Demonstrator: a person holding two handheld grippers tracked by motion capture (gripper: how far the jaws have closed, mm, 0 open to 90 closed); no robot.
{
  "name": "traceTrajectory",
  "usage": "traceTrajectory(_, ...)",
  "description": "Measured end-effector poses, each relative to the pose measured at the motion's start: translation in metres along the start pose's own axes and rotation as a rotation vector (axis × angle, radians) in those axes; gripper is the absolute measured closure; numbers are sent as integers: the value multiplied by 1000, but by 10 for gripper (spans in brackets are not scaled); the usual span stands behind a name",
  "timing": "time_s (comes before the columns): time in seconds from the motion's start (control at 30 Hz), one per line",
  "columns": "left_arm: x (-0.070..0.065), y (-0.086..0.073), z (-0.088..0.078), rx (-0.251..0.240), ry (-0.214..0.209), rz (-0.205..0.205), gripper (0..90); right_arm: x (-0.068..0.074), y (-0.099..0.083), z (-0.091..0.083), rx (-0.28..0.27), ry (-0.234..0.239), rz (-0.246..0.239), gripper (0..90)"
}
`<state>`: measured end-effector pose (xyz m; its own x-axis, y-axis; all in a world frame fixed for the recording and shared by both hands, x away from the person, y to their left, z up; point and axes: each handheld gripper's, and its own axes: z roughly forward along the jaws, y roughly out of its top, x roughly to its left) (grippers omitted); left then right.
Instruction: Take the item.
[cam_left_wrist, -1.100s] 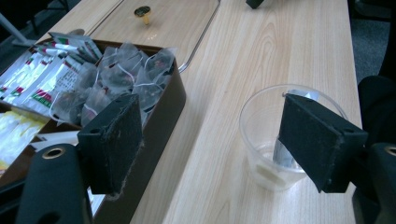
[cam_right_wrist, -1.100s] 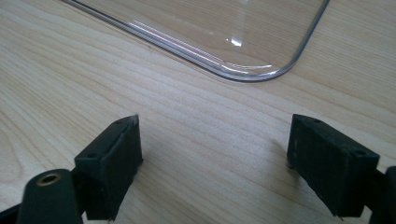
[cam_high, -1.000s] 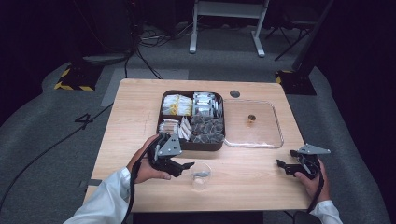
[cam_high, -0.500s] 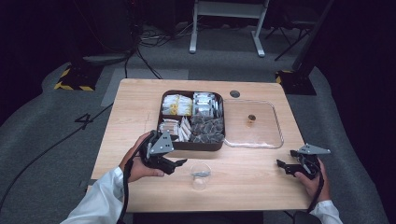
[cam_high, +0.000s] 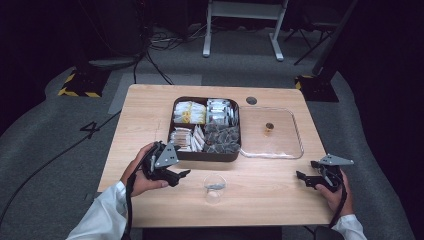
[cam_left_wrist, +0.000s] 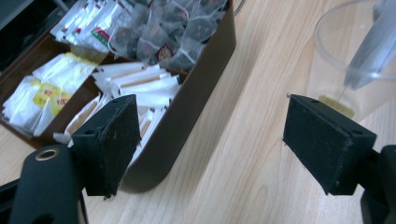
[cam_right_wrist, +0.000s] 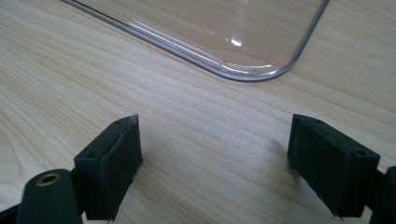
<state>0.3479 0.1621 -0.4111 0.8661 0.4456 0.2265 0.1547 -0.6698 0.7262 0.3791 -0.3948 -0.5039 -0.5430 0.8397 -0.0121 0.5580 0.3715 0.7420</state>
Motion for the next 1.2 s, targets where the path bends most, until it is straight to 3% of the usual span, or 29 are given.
traceTrajectory(0.87, 16, -64, 2, 150, 97, -99, 191, 0, 0, 0, 0, -1, -1, 178)
traceTrajectory(1.2, 24, -94, 1, 184, 94, -166, 195, 0, 0, 0, 0, -1, 0, 177)
